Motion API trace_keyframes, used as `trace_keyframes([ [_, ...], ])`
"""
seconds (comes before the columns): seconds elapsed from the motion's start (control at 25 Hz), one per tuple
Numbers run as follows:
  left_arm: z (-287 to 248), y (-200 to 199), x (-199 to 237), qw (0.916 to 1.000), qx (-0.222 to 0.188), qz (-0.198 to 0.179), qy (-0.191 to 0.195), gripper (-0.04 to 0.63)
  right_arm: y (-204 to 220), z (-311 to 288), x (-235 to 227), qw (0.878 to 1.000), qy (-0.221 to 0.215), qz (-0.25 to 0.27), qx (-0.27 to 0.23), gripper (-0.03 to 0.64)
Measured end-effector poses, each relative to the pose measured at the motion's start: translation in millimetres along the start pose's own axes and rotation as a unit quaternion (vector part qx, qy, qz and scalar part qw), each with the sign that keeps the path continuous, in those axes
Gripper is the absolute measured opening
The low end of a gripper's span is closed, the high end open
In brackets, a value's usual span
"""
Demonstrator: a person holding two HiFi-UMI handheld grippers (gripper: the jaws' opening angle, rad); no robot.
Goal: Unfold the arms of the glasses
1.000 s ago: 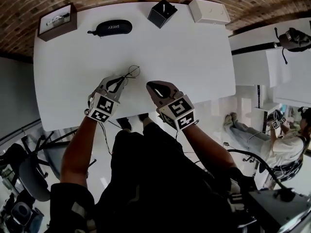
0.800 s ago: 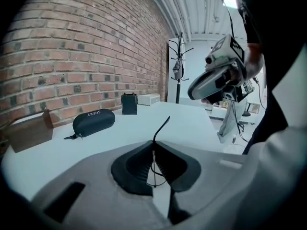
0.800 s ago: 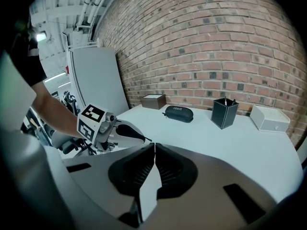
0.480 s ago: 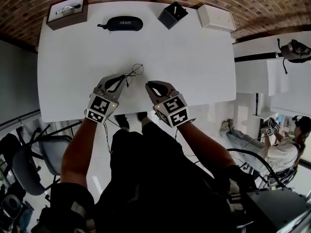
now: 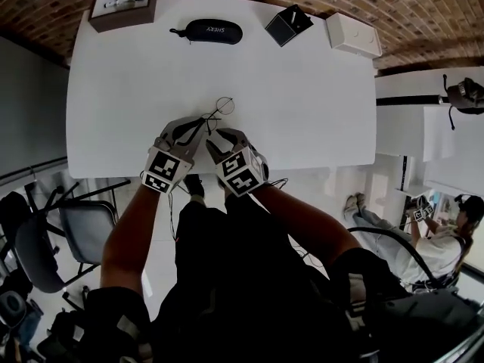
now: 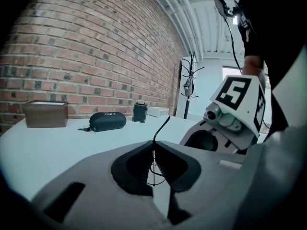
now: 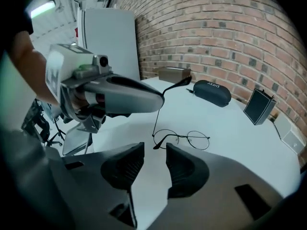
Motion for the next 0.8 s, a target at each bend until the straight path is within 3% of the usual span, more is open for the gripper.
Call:
trace_keyframes([
  [0.32, 7.0, 3.5, -0.3, 1.0, 0.0, 0.002, -0.006, 0.021, -5.9, -23.7, 9.1, 0.998, 0.035, 0.049, 0.016, 0.121],
  [0.64, 9.5, 4.3, 2.3, 1.0, -0.001, 0.005, -0.005, 0.021, -10.5, -30.8, 19.4, 0.992, 0.061, 0.11, 0.021, 0.062],
  [0.8, 10.0, 6.1, 2.7, 1.0, 0.0, 0.001, -0.004, 0.021, -10.7, -26.4, 17.7, 0.992, 0.062, 0.108, 0.012, 0.043],
])
Point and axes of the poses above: the fingertips, and each gripper's own axes: z backward along the fingers, x to its left, y out of its underside, the point moved 10 cm from there along z, backward along the fingers, and after that the axes turned 9 degrees about x, right-handed, at the moved point
